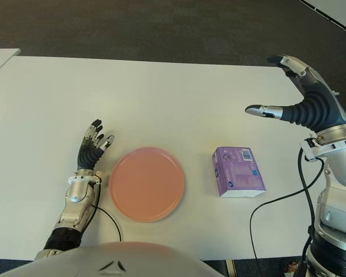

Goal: Put the tissue paper into the plate.

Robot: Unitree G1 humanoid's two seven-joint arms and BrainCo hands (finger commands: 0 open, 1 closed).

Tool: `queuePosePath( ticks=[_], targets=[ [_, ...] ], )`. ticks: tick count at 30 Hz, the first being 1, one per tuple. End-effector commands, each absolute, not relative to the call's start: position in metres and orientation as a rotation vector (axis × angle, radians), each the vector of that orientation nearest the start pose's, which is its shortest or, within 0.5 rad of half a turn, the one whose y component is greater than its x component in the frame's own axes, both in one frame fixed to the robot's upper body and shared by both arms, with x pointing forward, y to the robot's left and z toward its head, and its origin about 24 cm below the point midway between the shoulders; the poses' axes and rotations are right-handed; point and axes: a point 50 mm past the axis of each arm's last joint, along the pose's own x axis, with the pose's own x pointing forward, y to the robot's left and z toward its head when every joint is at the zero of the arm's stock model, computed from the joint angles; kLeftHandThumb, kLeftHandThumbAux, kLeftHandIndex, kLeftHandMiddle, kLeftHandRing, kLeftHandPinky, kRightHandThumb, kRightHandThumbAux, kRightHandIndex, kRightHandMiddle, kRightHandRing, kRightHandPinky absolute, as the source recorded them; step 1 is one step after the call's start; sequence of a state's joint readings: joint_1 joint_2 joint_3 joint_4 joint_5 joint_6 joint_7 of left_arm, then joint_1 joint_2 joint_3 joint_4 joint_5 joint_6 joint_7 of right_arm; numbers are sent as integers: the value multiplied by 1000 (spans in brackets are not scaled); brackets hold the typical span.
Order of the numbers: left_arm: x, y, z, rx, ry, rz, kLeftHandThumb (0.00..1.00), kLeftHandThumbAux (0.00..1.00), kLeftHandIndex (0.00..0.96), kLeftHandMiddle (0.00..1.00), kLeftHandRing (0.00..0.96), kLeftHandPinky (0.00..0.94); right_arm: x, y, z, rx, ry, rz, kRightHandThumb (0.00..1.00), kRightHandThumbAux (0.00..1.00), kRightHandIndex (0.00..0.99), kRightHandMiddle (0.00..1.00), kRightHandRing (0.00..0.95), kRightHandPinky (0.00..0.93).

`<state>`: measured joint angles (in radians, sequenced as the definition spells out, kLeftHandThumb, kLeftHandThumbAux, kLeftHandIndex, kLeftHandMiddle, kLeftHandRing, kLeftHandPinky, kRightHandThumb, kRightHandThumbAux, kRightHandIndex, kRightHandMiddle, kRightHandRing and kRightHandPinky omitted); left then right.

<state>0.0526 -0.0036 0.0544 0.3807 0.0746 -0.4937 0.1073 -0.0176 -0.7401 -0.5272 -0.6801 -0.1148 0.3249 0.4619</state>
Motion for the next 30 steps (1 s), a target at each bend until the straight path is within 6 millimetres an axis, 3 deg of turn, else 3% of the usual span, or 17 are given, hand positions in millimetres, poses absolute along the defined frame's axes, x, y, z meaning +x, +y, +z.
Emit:
queuePosePath(
  ticks=[1,28,30],
  targets=[
    [220,172,-23,71,6,154,150,671,23,31,22,50,201,-261,250,-993,-314,-9,169,586,144,138,92,6],
    [230,178,-24,84,25,167,141,646,16,28,18,38,209,-257,246,-991,-312,-8,169,586,144,138,92,6],
    [230,179,-24,85,26,167,143,644,17,27,18,38,161,-265,221,-1416,-20,374,157,551,115,110,73,4]
  ],
)
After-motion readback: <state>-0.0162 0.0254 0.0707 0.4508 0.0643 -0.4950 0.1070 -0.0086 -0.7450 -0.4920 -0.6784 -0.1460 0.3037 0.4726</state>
